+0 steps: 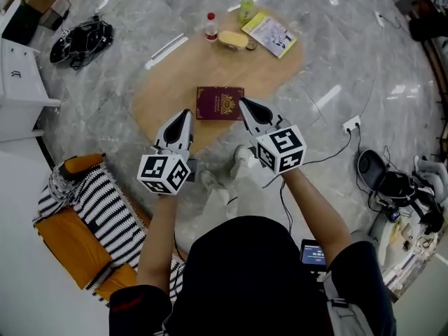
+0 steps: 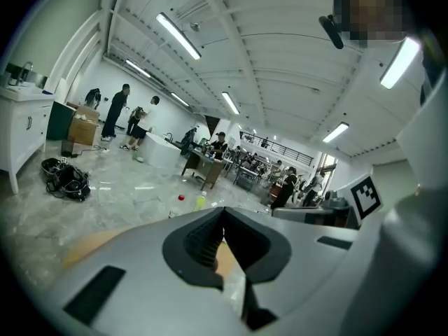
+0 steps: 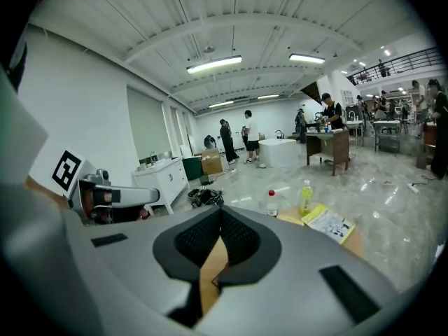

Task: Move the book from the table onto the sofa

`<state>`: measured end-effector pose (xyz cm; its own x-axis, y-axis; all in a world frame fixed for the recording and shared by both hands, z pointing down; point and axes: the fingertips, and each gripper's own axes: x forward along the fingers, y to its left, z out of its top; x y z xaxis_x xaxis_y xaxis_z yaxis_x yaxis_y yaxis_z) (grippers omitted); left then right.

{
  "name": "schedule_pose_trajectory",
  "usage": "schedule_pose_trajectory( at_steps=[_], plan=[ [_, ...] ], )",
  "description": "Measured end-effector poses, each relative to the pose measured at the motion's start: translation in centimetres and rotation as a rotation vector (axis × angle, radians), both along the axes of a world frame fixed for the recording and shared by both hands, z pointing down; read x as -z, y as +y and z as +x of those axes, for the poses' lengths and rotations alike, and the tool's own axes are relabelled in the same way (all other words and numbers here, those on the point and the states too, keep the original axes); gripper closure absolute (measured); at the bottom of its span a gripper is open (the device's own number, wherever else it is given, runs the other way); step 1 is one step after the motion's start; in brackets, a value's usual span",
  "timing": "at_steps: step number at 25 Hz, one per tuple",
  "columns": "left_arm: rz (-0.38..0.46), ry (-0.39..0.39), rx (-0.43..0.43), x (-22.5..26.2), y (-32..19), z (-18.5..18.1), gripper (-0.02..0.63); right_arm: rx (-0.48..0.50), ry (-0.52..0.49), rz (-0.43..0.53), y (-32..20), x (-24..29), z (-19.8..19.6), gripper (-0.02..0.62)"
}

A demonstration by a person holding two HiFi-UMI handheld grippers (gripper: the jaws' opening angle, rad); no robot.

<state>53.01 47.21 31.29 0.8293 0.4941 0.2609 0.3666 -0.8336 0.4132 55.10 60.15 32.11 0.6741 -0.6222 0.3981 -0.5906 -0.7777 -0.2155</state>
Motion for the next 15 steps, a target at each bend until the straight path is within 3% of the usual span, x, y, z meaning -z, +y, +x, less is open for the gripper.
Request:
schedule_pose_trajectory(
  at_steps=[8, 12, 15],
  plan=[
    [0.044, -0.109, -0.055, -7.2, 1.3, 1.8, 0.589, -0.021, -0.085, -0.036, 1.8, -6.5, 1.5, 0.58],
    [0.092, -0.172, -0.007, -11.8, 0.7, 2.8, 0.589, -0.038, -0.126, -0.027, 2.5, -10.3, 2.2, 0.58],
    [0.082, -0.237, 0.013, -15.1, 0.5, 3.3, 0.589, -0.048, -0.152, -0.004, 2.8, -12.8, 2.5, 0.58]
  ],
)
